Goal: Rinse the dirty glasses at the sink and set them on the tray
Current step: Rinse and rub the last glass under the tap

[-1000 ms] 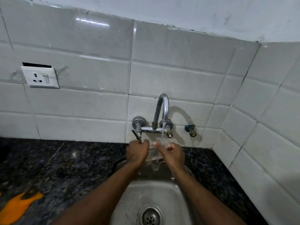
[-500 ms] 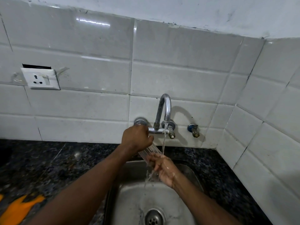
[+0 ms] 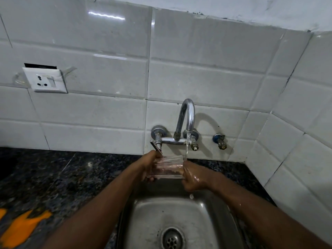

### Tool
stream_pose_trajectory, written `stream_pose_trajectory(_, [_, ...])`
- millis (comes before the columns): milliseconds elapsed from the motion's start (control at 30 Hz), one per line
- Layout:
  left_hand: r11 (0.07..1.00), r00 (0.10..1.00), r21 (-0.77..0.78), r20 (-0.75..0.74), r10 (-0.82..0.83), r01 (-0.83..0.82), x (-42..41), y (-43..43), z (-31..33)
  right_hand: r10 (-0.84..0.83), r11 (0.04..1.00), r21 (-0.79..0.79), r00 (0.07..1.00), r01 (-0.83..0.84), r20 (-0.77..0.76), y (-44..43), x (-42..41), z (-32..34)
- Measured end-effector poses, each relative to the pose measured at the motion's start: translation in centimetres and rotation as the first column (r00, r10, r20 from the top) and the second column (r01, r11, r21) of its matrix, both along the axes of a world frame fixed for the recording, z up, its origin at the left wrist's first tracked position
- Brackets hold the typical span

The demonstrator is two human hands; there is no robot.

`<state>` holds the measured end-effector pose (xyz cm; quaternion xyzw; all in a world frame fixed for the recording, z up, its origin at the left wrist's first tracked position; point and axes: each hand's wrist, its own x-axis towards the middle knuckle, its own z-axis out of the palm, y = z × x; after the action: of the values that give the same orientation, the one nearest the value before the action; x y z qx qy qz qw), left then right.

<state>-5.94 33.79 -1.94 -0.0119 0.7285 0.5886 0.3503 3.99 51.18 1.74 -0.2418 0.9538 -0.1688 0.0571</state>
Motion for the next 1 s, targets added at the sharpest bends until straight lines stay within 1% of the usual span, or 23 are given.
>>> stream_pose_trajectory(67, [0.994,1.0,0.109,-0.012,0.029,-0.028,-0.4,0.1,-0.5,0.011,0.986,0.164,1.0,-0.015,0.024,-0.1,0.0,1.0])
stream_pose_trajectory(100, [0.979,0.998,0.199,-0.03,0.061,-0.054,-0.3,0.2,-0.7,-0.006,0.989,0.145,0.996,-0.007,0.088,-0.1,-0.3,1.1])
stream_pose_trajectory(200, [0.923,0.955,0.343,-0.167,0.245,-0.177,0.9,0.6,-1.4,0.023,0.966,-0.238,0.882,0.101,0.47,-0.2,-1.4,1.5])
stream_pose_trajectory(233, [0.911,0.921,0.347,-0.232,0.314,-0.223,1.3,0.9,-1.8,0.031,0.965,-0.238,0.861,0.106,0.508,-0.2,-1.7,1.6])
stream_pose_trajectory(267, [0.91,0.894,0.327,-0.278,0.351,-0.255,1.5,1.1,-2.0,0.033,0.986,-0.16,0.88,0.05,0.475,-0.3,-2.0,1.7])
stream_pose_trajectory(333, [0.938,0.901,0.217,-0.287,0.325,-0.269,1.0,1.4,-2.2,0.065,0.986,0.129,0.961,-0.102,0.268,-0.3,-2.0,0.6])
stream_pose_trajectory(367, [0.954,0.924,0.166,-0.253,0.287,-0.251,0.7,1.3,-2.1,0.078,0.934,0.336,0.986,-0.124,0.145,-0.3,-1.9,0.0])
stream_pose_trajectory(400, [0.967,0.945,0.126,-0.216,0.246,-0.223,0.5,1.2,-2.0,0.08,0.88,0.466,0.996,-0.09,0.041,0.0,-1.9,-0.9])
stream_pose_trajectory(433, [0.973,0.954,0.112,-0.203,0.222,-0.203,0.1,1.1,-1.9,0.073,0.867,0.494,0.997,-0.071,0.014,0.2,-2.2,-1.7])
stream_pose_trajectory(467, [0.972,0.952,0.119,-0.21,0.224,-0.202,0.0,1.1,-1.8,0.052,0.895,0.441,0.997,-0.071,0.055,-0.1,-2.0,-1.9])
stream_pose_trajectory(500, [0.966,0.94,0.144,-0.238,0.243,-0.214,-0.1,1.0,-1.6,0.007,0.953,0.298,0.987,-0.055,0.161,-0.3,-2.1,-2.0])
stream_pose_trajectory(533, [0.958,0.912,0.17,-0.305,0.272,-0.229,0.0,0.8,-1.6,-0.015,0.997,0.071,0.951,-0.007,0.309,-0.6,-2.1,-1.7])
stream_pose_trajectory(567, [0.953,0.871,0.186,-0.393,0.297,-0.241,0.0,0.7,-1.8,0.017,0.991,-0.124,0.907,0.039,0.42,-1.0,-2.0,-1.1])
stream_pose_trajectory(600, [0.947,0.826,0.206,-0.466,0.317,-0.247,0.3,0.6,-1.8,0.011,0.973,-0.208,0.881,0.1,0.473,-1.3,-1.8,-0.7])
stream_pose_trajectory(667, [0.934,0.764,0.257,-0.54,0.352,-0.248,0.8,0.5,-2.0,0.014,0.997,-0.077,0.935,0.014,0.354,-1.5,-2.0,-0.7])
stream_pose_trajectory(733, [0.912,0.781,0.291,-0.48,0.401,-0.289,1.0,0.6,-2.2,0.012,0.996,0.087,0.963,-0.037,0.269,-0.8,-2.0,-0.5])
stream_pose_trajectory(767, [0.904,0.817,0.276,-0.397,0.418,-0.328,1.0,0.8,-2.0,0.099,0.965,0.236,0.993,-0.113,0.072,-0.8,-2.1,-0.3])
stream_pose_trajectory(800, [0.913,0.866,0.212,-0.298,0.4,-0.349,0.9,0.9,-1.7,0.25,0.923,0.335,0.956,-0.188,-0.153,-0.6,-2.3,-0.7])
stream_pose_trajectory(833, [0.933,0.912,0.129,-0.206,0.356,-0.335,1.0,0.9,-1.4,0.331,0.894,0.399,0.903,-0.206,-0.276,0.2,-2.9,-1.9])
stream_pose_trajectory(867, [0.95,0.939,0.079,-0.151,0.31,-0.301,1.0,0.7,-1.3,0.362,0.886,0.407,0.881,-0.223,-0.306,0.9,-3.1,-2.8])
stream_pose_trajectory(900, [0.961,0.953,0.089,-0.133,0.272,-0.262,0.9,0.5,-1.5,0.407,0.866,0.436,0.85,-0.244,-0.334,1.4,-3.5,-3.2])
stream_pose_trajectory(967, [0.956,0.963,0.232,-0.157,0.217,-0.178,0.7,-0.2,-1.8,0.401,0.882,0.4,0.842,-0.249,-0.36,1.1,-3.1,-3.0])
stream_pose_trajectory(1000, [0.941,0.954,0.304,-0.207,0.217,-0.148,0.8,-0.5,-2.1,0.351,0.908,0.352,0.873,-0.229,-0.337,0.7,-3.1,-2.6])
